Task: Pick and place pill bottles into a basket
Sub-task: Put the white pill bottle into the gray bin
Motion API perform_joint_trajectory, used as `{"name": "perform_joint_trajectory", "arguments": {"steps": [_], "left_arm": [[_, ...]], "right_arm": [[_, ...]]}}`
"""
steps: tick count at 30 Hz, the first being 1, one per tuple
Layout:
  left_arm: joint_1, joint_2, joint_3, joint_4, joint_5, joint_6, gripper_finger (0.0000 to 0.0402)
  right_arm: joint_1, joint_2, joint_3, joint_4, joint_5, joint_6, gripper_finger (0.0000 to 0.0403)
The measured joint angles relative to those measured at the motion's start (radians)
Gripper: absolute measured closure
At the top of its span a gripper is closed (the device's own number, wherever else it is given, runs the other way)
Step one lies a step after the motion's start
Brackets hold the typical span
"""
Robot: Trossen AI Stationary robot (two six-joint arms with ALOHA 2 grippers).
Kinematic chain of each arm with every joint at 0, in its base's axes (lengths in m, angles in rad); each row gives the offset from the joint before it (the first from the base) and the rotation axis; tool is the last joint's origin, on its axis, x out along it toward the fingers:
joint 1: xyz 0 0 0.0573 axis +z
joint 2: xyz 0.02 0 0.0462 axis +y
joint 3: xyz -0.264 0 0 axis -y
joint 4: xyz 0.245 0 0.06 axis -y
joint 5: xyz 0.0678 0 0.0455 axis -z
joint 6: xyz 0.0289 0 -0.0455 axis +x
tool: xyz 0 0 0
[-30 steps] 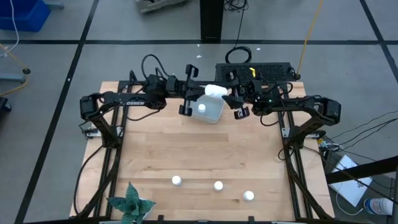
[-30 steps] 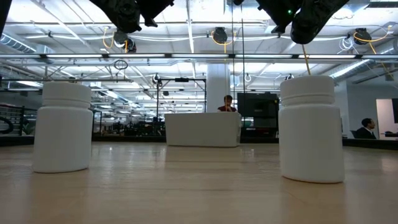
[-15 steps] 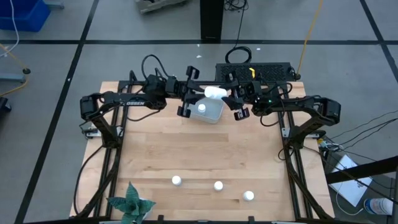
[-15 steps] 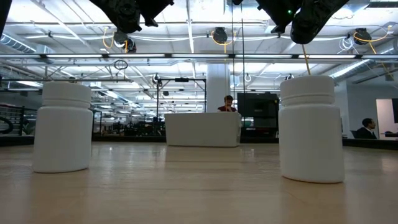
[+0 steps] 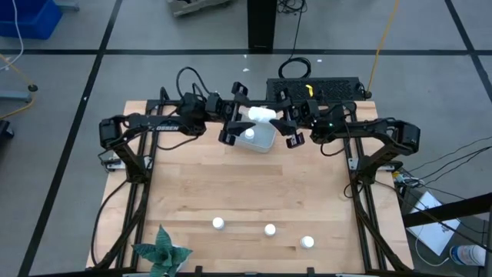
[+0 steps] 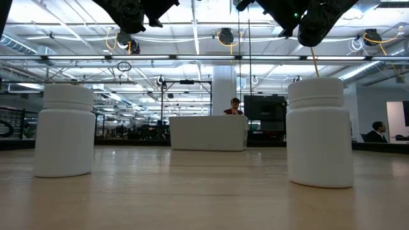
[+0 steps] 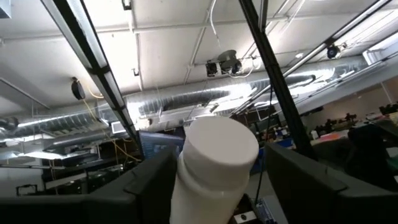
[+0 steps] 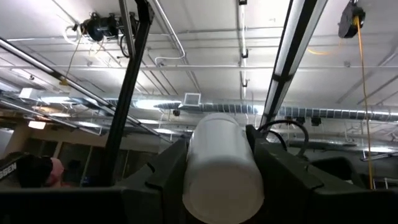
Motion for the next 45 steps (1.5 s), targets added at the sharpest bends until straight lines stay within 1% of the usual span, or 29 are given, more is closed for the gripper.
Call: {"name": "perform_joint_trajectory", "arguments": {"steps": [6,11,19,21,23,27,29,35,41,45], "left_arm": [[0.000,0.001,0.000,-0.032,-0.025,0.002,0.0115],[-0.001,0.001,0.000,-0.027,-0.023,0.006,0.0111],[0.000,0.001,0.001,-0.020,-0.033,0.015,0.0135],[0.000,0.001,0.017,-0.021,-0.045,0.013,0.0139],[0.000,0.001,0.043,-0.031,-0.036,-0.007,0.0142],[-0.001,-0.001,0.093,-0.172,-0.031,0.013,0.0144],[-0.004,0.000,0.102,-0.202,-0.032,0.027,0.0151],[-0.003,0.000,0.098,-0.194,-0.016,0.038,0.0170],[0.001,0.000,0.097,-0.191,0.004,0.034,0.0172],[0.002,0.000,0.097,-0.191,0.008,0.034,0.0172]], "right_arm": [[0.000,-0.001,-0.001,-0.015,0.000,-0.005,0.0243],[0.000,-0.002,-0.001,-0.015,0.000,-0.012,0.0243],[0.000,-0.003,0.000,-0.034,-0.006,0.009,0.0243],[0.001,-0.003,0.000,-0.056,-0.016,0.005,0.0243],[0.007,-0.003,0.000,-0.086,-0.011,-0.013,0.0243],[0.008,-0.003,0.000,-0.083,-0.001,-0.016,0.0243],[0.008,-0.003,0.000,-0.083,0.002,-0.016,0.0243],[0.008,-0.003,0.000,-0.072,-0.018,-0.014,0.0243],[0.008,-0.004,0.001,0.004,-0.022,0.013,0.0243],[0.008,-0.011,0.001,-0.004,-0.024,0.015,0.0243]]}}
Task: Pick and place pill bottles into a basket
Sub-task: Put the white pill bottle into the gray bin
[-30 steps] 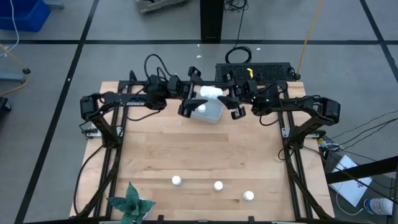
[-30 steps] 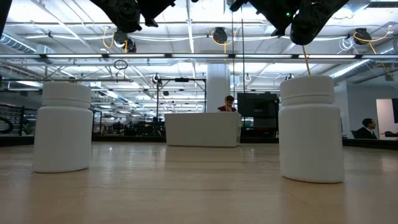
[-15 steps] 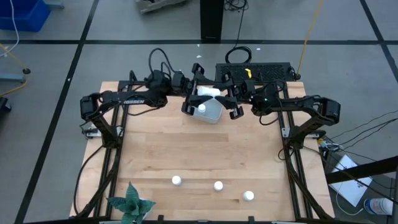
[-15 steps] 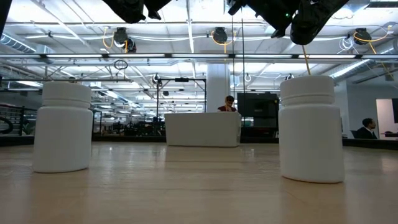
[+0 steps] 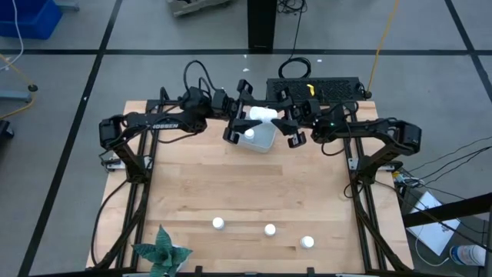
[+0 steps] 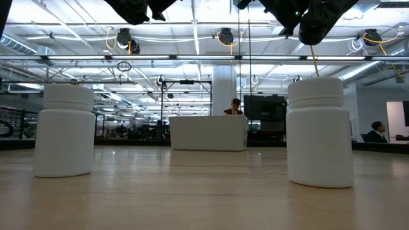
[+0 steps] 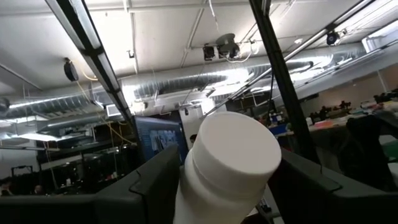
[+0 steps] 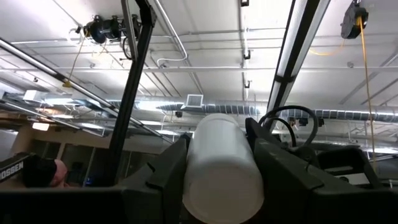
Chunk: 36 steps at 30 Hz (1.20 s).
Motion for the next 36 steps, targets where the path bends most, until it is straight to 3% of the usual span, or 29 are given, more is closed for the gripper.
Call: {"name": "perform_joint_trajectory", "arguments": {"steps": [5,10,34,36], "left_arm": [[0.000,0.000,0.000,0.003,-0.009,0.019,0.0175],[0.000,0.000,0.000,0.015,-0.016,0.056,0.0223],[0.030,0.002,-0.002,0.040,0.051,0.052,0.0223],[0.040,-0.003,-0.002,0.034,0.060,0.038,0.0223]], "right_arm": [[0.000,-0.001,0.000,-0.001,0.001,-0.001,0.0243],[0.000,-0.001,0.000,-0.002,0.001,-0.002,0.0243],[-0.004,-0.005,-0.002,-0.009,-0.023,0.071,0.0245],[-0.022,-0.023,-0.014,-0.028,-0.025,0.099,0.0216]]}}
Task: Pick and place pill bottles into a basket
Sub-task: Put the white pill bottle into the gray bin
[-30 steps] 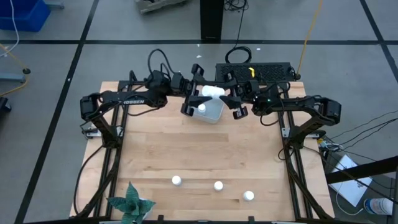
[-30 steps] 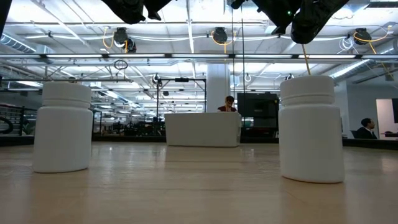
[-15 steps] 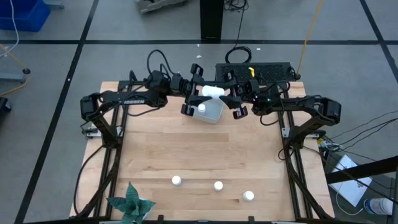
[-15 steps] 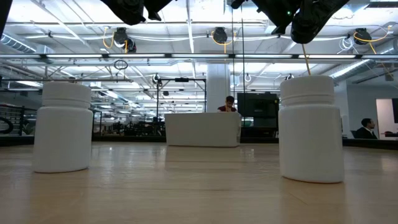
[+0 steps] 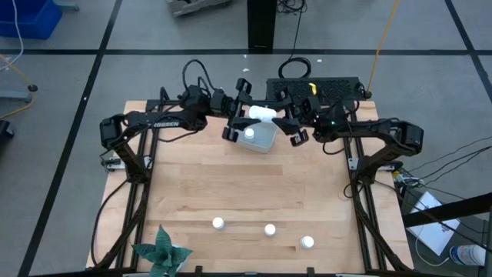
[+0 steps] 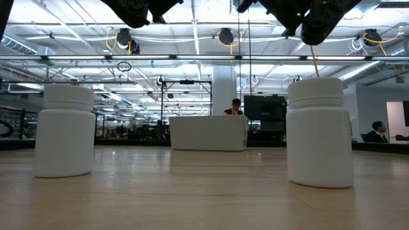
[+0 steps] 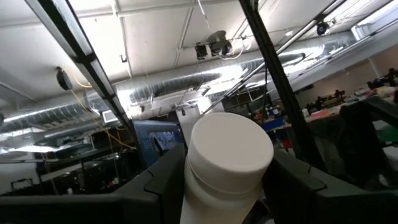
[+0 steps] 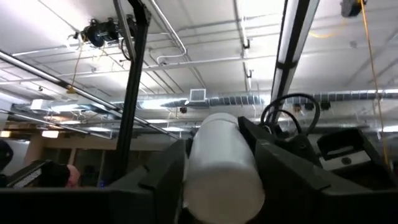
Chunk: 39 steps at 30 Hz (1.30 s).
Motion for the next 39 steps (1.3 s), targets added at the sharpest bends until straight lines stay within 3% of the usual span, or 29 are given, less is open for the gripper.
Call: {"name": "perform_joint_trajectory", "arguments": {"steps": [4,7,12,22,30,39], "left_arm": [[0.016,-0.055,0.003,-0.041,0.001,0.019,0.0223],[0.029,-0.109,0.003,-0.201,0.027,0.057,0.0223],[0.042,-0.200,0.002,-0.621,-0.060,0.247,0.0223],[0.056,-0.224,-0.002,-1.118,-0.296,0.383,0.0223],[0.109,-0.222,-0.143,-0.989,-0.310,0.335,0.0223],[0.221,-0.222,-0.415,-0.525,-0.180,0.142,0.0223]], "right_arm": [[-0.054,-0.062,-0.039,-0.084,0.039,0.021,0.0145],[-0.085,-0.100,-0.078,-0.115,0.093,0.017,0.0123],[-0.133,-0.192,-0.148,-0.188,0.167,0.002,0.0130],[-0.143,-0.236,-0.205,-0.218,0.188,-0.018,0.0158],[-0.137,-0.237,-0.211,-0.236,0.189,-0.020,0.0161],[-0.135,-0.236,-0.211,-0.252,0.189,-0.020,0.0161]]}}
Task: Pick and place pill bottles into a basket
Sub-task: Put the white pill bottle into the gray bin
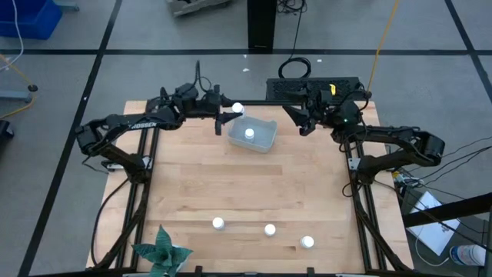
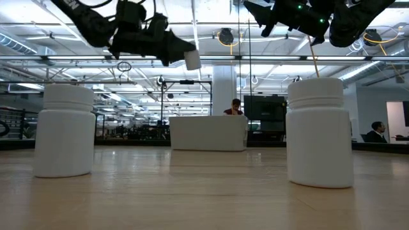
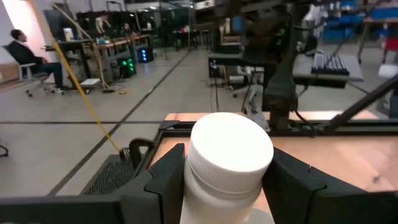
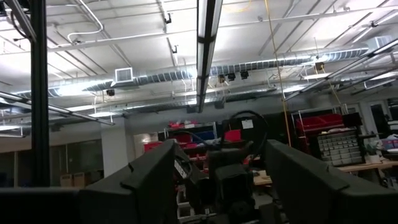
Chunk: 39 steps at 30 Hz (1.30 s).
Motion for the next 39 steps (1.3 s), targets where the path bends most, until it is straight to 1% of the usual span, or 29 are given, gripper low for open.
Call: {"name": "perform_joint_trajectory", "arguments": {"steps": [2,5,9,14,17,21,23,26,36,39], "left_arm": [[0.009,0.000,-0.025,0.016,0.006,-0.018,0.0223],[0.010,0.000,-0.049,-0.015,0.011,-0.023,0.0223],[0.010,0.000,-0.072,-0.057,0.001,-0.020,0.0223],[0.006,0.003,-0.082,-0.065,0.001,-0.021,0.0223],[-0.016,0.033,-0.082,-0.064,0.001,-0.029,0.0223],[-0.049,0.100,-0.079,-0.003,-0.003,-0.044,0.0223],[-0.058,0.136,-0.065,0.043,-0.007,-0.061,0.0223],[-0.060,0.184,-0.033,0.099,0.014,-0.096,0.0223],[-0.108,0.359,0.122,0.079,0.021,-0.118,0.0223],[-0.117,0.403,0.165,0.041,0.029,-0.122,0.0223]], "right_arm": [[0.000,0.000,0.000,0.000,0.000,0.000,0.0161],[0.000,0.002,0.000,-0.003,0.000,-0.001,0.0161],[0.000,0.002,0.000,-0.010,0.003,-0.003,0.0161],[0.000,0.002,0.000,-0.011,0.006,-0.003,0.0161],[0.000,0.002,0.000,-0.010,0.030,-0.003,0.0161],[0.000,0.002,0.000,-0.007,0.049,-0.007,0.0161],[0.000,0.002,0.000,-0.007,0.050,-0.006,0.0161],[0.000,0.002,0.000,-0.007,0.050,-0.004,0.0161],[0.001,0.002,0.000,-0.008,0.049,-0.003,0.0161],[0.001,0.002,0.000,-0.011,0.049,-0.003,0.0161]]}}
